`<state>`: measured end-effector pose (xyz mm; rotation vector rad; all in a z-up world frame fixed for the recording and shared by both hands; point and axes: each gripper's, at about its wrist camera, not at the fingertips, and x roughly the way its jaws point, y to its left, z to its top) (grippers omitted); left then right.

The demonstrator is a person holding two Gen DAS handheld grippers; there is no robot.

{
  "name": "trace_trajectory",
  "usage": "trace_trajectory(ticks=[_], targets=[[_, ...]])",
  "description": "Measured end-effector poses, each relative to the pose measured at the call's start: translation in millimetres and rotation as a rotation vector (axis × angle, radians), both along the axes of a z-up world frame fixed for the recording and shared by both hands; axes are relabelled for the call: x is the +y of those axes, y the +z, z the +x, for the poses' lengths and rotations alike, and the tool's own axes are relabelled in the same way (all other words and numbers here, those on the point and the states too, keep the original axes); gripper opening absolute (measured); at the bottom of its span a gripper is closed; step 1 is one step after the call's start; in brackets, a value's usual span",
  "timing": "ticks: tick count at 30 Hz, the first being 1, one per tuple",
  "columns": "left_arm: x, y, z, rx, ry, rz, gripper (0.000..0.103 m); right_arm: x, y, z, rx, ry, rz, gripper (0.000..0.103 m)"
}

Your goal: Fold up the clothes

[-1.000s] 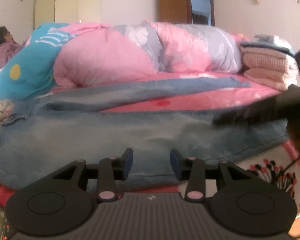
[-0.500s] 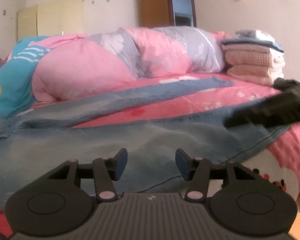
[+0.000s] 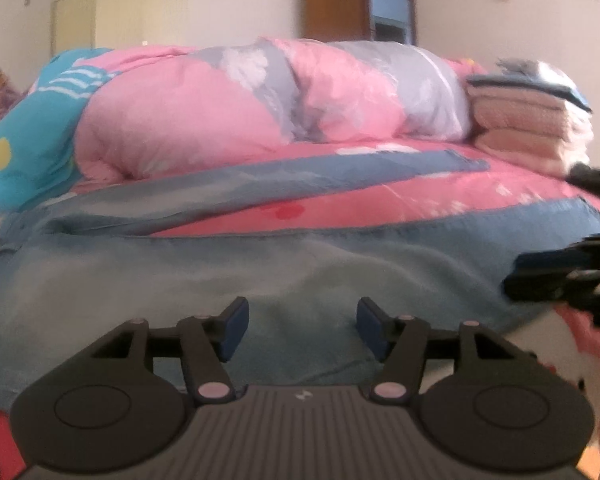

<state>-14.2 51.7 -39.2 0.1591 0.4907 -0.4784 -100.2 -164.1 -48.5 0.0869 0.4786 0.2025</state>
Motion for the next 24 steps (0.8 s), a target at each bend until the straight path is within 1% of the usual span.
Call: trace_trajectory(ticks=[2,4,6,7,8,10,14,16,19,21,24], targets=[[4,3,5,0.004,0.034,-0.029,0.068,-6,8,-5,-0.037,-0.050,0.010,0.033],[8,5,10,0.009,0.071,-0.054,0.069,-11,13,0,-0.070,-0.130,-0.001,0.034],[14,7,15,0.015,0.110,-0.077,0.074,-14,14,7,-0.077,-0.193,-0.024,0.036],[16,7,17,0.020,0.129,-0.089,0.079,-15,12,10,-0.075,-0.209,-0.030,0.038],[19,7,20,0.033,0.146,-0.101,0.083,-14,10,14,-0.073,-0.222,-0.029,0.040],[23,5,26,0.063,0.177,-0.119,0.088,-13,4,19,-0.067,-0.223,-0.021,0.045],[30,-1,35,0.123,0.210,-0.144,0.089,-6,-18,27,-0.002,-0.208,-0.053,0.050],[32,-3,36,0.133,0.224,-0.153,0.089,-1,-23,25,-0.026,-0.211,-0.082,0.051],[30,-4,36,0.126,0.252,-0.133,0.089,0,-23,27,-0.018,-0.210,-0.083,0.053],[25,-4,35,0.119,0.254,-0.094,0.090,-2,-23,28,-0.013,-0.210,-0.067,0.054],[21,-6,33,0.118,0.243,-0.058,0.095,-1,-24,27,-0.015,-0.211,-0.064,0.054]])
